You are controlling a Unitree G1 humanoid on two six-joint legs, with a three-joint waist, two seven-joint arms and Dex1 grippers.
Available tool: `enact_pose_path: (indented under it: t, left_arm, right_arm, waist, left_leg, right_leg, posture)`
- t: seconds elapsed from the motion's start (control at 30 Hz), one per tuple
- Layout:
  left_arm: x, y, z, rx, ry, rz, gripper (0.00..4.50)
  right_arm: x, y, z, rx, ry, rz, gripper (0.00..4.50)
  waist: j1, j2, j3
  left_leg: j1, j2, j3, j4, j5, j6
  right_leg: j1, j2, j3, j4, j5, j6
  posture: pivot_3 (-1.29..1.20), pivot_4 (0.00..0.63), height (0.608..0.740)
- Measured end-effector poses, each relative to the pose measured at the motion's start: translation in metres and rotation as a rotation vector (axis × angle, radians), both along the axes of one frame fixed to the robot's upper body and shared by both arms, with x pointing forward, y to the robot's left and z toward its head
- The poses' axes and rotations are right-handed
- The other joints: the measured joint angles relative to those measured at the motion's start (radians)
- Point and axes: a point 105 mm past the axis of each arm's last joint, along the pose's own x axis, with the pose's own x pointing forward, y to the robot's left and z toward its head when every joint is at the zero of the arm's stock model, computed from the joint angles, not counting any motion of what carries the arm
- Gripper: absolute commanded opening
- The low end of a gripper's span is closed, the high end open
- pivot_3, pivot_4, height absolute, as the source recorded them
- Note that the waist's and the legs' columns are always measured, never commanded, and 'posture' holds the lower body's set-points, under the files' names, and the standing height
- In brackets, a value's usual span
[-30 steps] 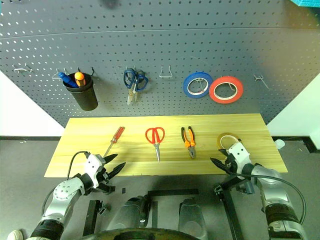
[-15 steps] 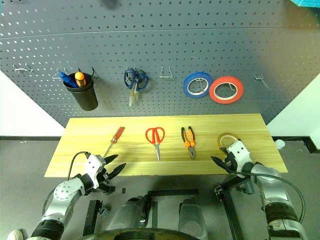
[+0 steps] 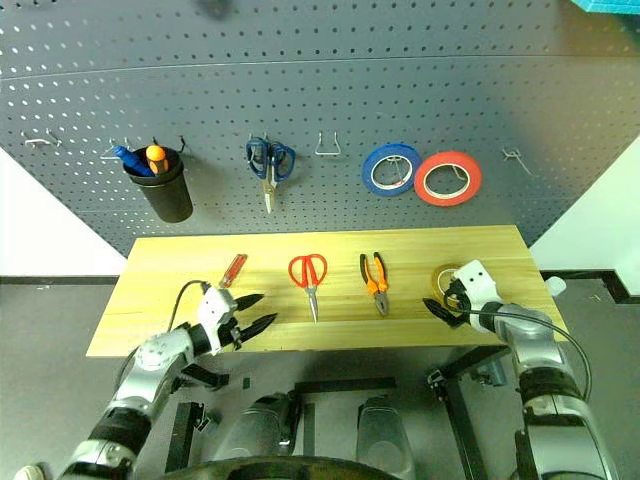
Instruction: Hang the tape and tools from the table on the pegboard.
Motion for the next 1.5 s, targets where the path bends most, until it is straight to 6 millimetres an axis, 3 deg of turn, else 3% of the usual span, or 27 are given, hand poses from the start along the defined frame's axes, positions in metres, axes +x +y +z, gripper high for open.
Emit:
enact_pose_path:
  t: [0.27,0.37,0.87,0.97,1.3,1.5]
  left_arm:
    - [0.006,-0.048,0.01,0.019,0.027,-0.241,2.85]
    - [0.009,-0.057,0.016,0.016,0.023,-0.288,2.85]
    - [-0.015,-0.043,0.0,0.025,0.093,-0.245,2.85]
    - [-0.02,-0.041,0.0,0.021,0.102,-0.237,2.85]
    - [-0.022,-0.035,0.004,0.02,0.099,-0.195,2.85]
    - [-0.018,-0.028,0.007,0.022,0.086,-0.166,2.85]
  right_arm:
    - [0.014,-0.006,-0.014,-0.079,0.135,-0.067,4.48]
    - [0.017,-0.004,-0.017,-0.105,0.165,-0.06,4.48]
    - [0.016,0.011,-0.029,-0.102,0.27,-0.035,4.48]
    - [0.016,0.012,-0.029,-0.098,0.278,-0.037,3.88]
    - [0.016,0.014,-0.03,-0.094,0.291,-0.043,0.51]
    - [0.016,0.013,-0.03,-0.079,0.275,-0.059,0.49]
  waist:
    - [-0.027,0.0,0.0]
    - [-0.031,0.0,0.0]
    - [-0.029,0.0,0.0]
    - [-0.025,0.0,0.0]
    - [-0.025,0.0,0.001]
    - [-0.025,0.001,0.0]
  left_leg:
    - [0.0,0.001,0.0,0.0,0.001,0.0]
    - [0.001,0.001,0.0,0.0,0.001,0.0]
    - [0.002,0.002,-0.002,-0.001,0.001,0.0]
    - [0.003,0.002,-0.003,-0.001,0.001,0.0]
    - [0.004,0.002,-0.003,-0.001,0.0,0.0]
    - [0.004,0.002,-0.003,-0.001,0.0,0.0]
  right_leg:
    - [0.0,0.002,0.0,0.001,0.001,0.001]
    - [0.001,0.002,0.0,0.001,0.001,0.001]
    - [0.001,0.003,0.001,0.002,0.001,0.001]
    - [0.001,0.003,0.001,0.002,0.001,0.0]
    - [0.003,0.003,0.001,0.002,-0.001,-0.003]
    - [0.003,0.003,0.001,0.002,-0.001,-0.003]
  posture:
    - [-0.12,0.087,0.725]
    - [-0.12,0.091,0.725]
    - [-0.08,0.116,0.725]
    - [-0.08,0.126,0.725]
    - [-0.08,0.125,0.725]
    - [-0.1,0.099,0.725]
